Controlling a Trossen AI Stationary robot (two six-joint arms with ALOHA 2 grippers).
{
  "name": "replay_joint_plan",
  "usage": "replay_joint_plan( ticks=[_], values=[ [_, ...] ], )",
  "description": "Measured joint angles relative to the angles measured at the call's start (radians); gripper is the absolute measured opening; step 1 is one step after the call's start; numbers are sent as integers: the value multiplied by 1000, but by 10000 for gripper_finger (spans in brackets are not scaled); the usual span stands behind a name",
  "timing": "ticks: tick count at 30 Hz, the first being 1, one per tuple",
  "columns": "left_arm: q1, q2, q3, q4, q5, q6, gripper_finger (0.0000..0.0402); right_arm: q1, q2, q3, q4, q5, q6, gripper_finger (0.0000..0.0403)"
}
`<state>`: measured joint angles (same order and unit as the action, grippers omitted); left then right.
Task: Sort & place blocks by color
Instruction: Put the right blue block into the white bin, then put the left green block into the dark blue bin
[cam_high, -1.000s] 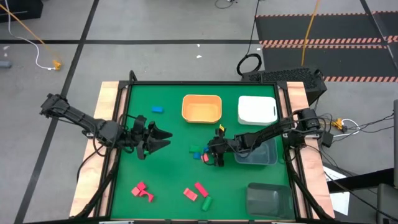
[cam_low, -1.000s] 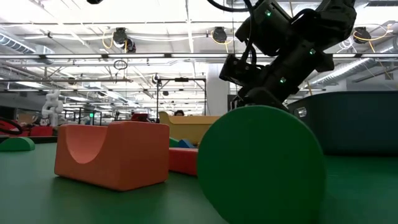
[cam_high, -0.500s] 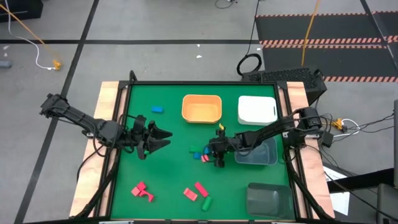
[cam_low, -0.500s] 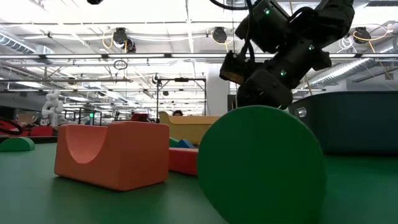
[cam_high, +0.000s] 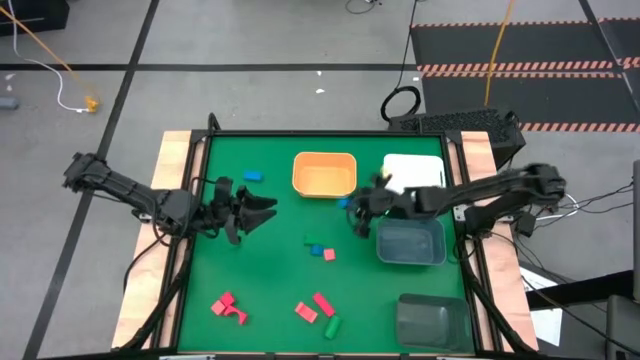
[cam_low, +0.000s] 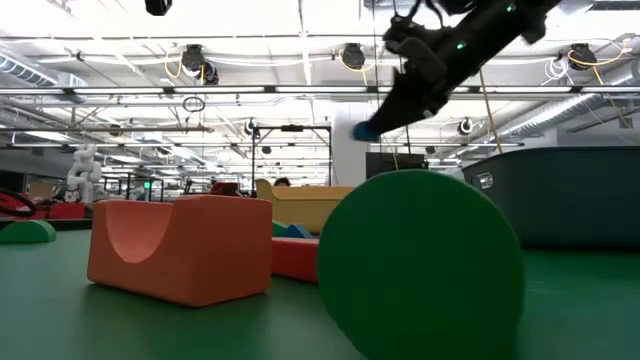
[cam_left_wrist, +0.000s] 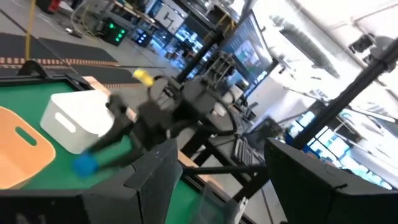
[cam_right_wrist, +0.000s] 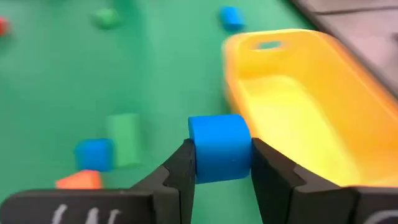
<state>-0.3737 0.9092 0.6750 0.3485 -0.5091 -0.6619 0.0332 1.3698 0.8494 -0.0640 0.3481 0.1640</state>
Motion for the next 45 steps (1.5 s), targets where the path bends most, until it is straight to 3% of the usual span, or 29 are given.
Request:
replay_joint_plan(
  ticks=[4, 8, 16, 23, 29, 38, 45],
  values=[
    [37, 0, 0, 0, 0, -13, 241, -63, -143, 0, -211, 73, 23, 108],
    [71, 0, 0, 2, 0, -14, 241, -144, -240, 0, -391, 75, 138, 107],
    [134, 0, 0, 27, 0, 6, 241, -317, -279, -3, -689, 70, 397, 113],
    [167, 0, 0, 30, 1, 55, 241, -389, -280, -80, -685, -5, 452, 124],
    [172, 0, 0, -1, 11, 81, 241, -407, -279, -141, -679, -11, 451, 171],
    [196, 0, 0, -274, 11, 28, 241, -407, -279, -143, -652, -37, 386, 244],
    [266, 0, 0, -488, 58, -75, 241, -407, -279, -143, -600, -140, 378, 252]
  ],
)
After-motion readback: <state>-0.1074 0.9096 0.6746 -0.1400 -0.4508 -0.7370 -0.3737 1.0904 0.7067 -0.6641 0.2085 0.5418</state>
